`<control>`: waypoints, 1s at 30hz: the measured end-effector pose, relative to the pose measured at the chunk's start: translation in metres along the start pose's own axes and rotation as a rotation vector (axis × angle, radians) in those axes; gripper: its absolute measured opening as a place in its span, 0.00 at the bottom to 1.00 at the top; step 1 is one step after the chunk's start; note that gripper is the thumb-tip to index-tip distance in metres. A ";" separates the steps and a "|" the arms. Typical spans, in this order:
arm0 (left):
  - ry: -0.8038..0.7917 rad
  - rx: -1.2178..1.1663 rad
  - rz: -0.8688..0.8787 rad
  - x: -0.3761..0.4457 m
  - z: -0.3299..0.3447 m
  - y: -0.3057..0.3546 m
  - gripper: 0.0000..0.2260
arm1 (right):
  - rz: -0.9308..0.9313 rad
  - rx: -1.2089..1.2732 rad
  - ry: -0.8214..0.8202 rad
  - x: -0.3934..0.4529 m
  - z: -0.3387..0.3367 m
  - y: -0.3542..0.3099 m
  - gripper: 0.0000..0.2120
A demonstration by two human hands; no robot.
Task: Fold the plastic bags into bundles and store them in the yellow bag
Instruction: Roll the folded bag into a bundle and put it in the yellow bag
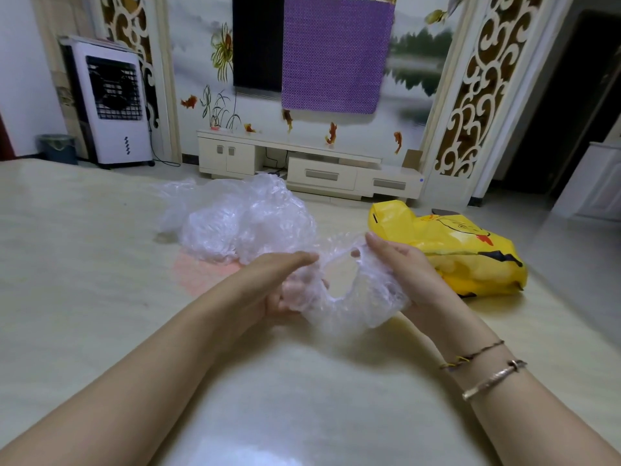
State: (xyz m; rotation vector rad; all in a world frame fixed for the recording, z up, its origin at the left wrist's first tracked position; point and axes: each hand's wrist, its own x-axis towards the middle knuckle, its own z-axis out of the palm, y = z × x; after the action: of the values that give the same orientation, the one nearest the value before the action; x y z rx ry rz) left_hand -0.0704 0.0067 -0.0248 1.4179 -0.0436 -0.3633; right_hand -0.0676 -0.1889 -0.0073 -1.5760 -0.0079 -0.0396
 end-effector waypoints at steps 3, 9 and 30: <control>0.188 0.082 0.176 0.003 -0.004 -0.002 0.05 | 0.119 0.010 0.063 0.003 -0.004 -0.001 0.18; 0.486 0.287 0.436 0.004 -0.003 -0.005 0.09 | 0.080 -0.218 0.099 0.008 0.006 0.016 0.05; -0.052 1.311 0.469 -0.005 -0.028 -0.018 0.20 | -0.204 -1.305 -0.466 -0.007 0.013 0.037 0.33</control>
State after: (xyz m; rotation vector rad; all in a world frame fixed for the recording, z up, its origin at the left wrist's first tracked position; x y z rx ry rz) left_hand -0.0727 0.0327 -0.0459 2.5988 -0.7565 0.0832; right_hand -0.0730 -0.1762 -0.0450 -2.8455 -0.6157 0.2057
